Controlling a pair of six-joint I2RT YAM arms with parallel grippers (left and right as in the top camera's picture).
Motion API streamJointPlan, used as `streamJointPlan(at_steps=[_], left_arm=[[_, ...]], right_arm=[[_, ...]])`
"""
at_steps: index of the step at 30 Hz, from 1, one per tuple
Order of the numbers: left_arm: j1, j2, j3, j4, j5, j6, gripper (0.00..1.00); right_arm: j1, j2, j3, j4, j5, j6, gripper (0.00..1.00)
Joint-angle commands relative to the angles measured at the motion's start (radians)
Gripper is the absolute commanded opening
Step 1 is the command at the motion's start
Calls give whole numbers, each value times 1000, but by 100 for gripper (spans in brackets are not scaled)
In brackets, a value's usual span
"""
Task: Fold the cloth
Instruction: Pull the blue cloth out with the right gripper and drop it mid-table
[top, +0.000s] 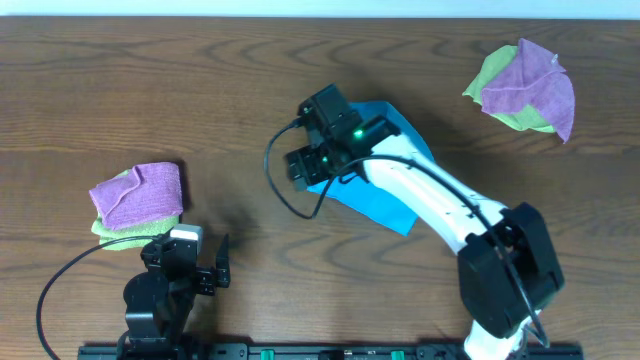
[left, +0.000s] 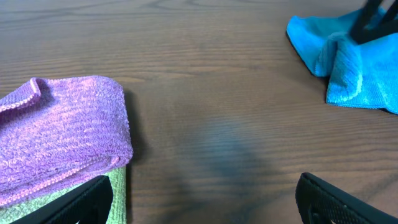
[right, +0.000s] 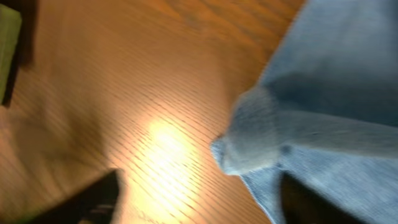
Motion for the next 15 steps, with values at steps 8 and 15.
streamJointPlan(at_steps=[8, 15], left_arm=[[-4, -7, -15, 0, -10, 6, 95], [-4, -7, -15, 0, -10, 6, 95]], right_arm=[[70, -5, 7, 17, 2, 54, 99], [-60, -87, 7, -71, 32, 239, 99]])
